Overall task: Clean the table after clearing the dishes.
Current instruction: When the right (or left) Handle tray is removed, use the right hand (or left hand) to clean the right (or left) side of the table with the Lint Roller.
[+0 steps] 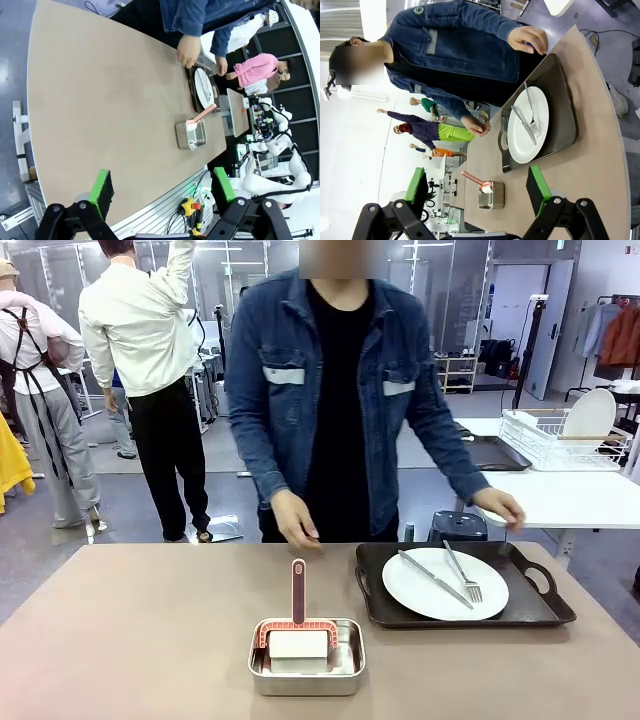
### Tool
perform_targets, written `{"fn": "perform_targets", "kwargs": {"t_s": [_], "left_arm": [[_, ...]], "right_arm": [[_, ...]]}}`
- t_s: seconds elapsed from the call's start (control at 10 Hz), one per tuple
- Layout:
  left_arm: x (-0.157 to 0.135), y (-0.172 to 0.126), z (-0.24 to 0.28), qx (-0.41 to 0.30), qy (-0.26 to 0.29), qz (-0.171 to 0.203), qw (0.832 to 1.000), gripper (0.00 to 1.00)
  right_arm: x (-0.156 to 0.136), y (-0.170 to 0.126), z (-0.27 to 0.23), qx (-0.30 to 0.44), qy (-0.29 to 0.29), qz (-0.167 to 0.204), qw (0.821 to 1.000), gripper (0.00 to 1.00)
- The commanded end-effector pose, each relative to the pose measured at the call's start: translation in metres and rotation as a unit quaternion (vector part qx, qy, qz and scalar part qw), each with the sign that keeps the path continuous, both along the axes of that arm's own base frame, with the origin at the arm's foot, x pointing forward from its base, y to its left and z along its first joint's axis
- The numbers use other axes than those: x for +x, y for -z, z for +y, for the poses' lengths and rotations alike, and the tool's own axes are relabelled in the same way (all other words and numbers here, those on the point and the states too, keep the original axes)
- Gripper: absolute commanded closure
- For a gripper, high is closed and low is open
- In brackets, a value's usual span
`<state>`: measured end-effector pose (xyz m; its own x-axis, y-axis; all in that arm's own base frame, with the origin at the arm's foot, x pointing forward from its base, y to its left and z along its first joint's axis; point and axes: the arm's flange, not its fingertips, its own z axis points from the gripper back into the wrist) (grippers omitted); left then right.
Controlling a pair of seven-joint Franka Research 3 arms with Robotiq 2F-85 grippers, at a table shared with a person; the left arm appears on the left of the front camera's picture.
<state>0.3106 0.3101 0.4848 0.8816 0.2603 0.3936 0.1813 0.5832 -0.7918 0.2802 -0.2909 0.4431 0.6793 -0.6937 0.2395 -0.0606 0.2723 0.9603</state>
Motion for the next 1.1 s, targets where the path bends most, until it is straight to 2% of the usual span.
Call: {"fn": "perform_targets", "kwargs": {"t_s": [0.0, 1.0], "left_arm": [[-0.0018, -0.0043, 0.0006, -0.005, 0.003, -0.003, 1.0, 0.0], [-0.0018, -0.0043, 0.0006, -0.005, 0.003, -0.003, 1.0, 0.0]], "right_arm": [[-0.0019, -0.0025, 0.0002, -0.001, -0.002, -0.008, 1.0, 0.0], [-0.0019, -0.0025, 0.0002, -0.001, -0.002, -0.008, 1.0, 0.0]]}}
